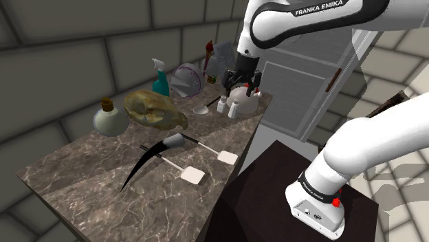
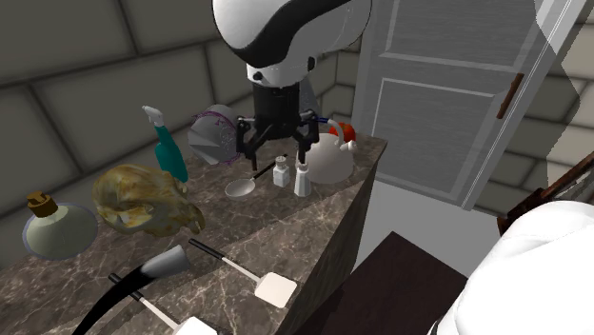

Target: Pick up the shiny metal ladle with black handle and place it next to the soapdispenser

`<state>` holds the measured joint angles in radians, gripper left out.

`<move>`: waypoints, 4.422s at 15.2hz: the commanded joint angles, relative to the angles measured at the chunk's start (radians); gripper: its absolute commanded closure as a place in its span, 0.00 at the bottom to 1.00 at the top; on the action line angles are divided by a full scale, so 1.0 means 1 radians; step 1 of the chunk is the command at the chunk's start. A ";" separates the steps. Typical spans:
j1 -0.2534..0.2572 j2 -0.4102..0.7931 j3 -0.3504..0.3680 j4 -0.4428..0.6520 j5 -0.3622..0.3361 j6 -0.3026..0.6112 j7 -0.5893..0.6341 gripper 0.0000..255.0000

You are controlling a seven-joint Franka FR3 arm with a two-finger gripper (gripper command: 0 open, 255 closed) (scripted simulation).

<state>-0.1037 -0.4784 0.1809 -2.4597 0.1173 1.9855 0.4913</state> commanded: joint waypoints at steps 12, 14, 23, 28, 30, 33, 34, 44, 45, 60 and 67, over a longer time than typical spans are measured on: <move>-0.116 0.474 0.059 0.185 -0.142 0.358 0.446 0.00; -0.124 0.546 0.049 0.228 -0.177 0.394 0.517 0.00; -0.118 0.842 -0.048 0.455 -0.294 0.496 0.797 0.00; -0.113 0.915 -0.071 0.497 -0.310 0.533 0.836 0.00; -0.110 0.937 -0.076 0.502 -0.315 0.551 0.839 0.00; -0.105 0.966 -0.084 0.508 -0.319 0.574 0.842 0.00; -0.103 0.966 -0.086 0.508 -0.317 0.574 0.841 0.00; -0.096 0.945 -0.092 0.492 -0.308 0.569 0.835 1.00; -0.096 0.945 -0.092 0.491 -0.307 0.569 0.835 1.00; -0.105 0.873 -0.079 0.518 -0.285 0.473 0.813 1.00; -0.110 0.817 -0.070 0.539 -0.268 0.397 0.797 1.00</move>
<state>-0.2130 0.3464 0.1092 -1.9259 -0.1533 2.3952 1.2911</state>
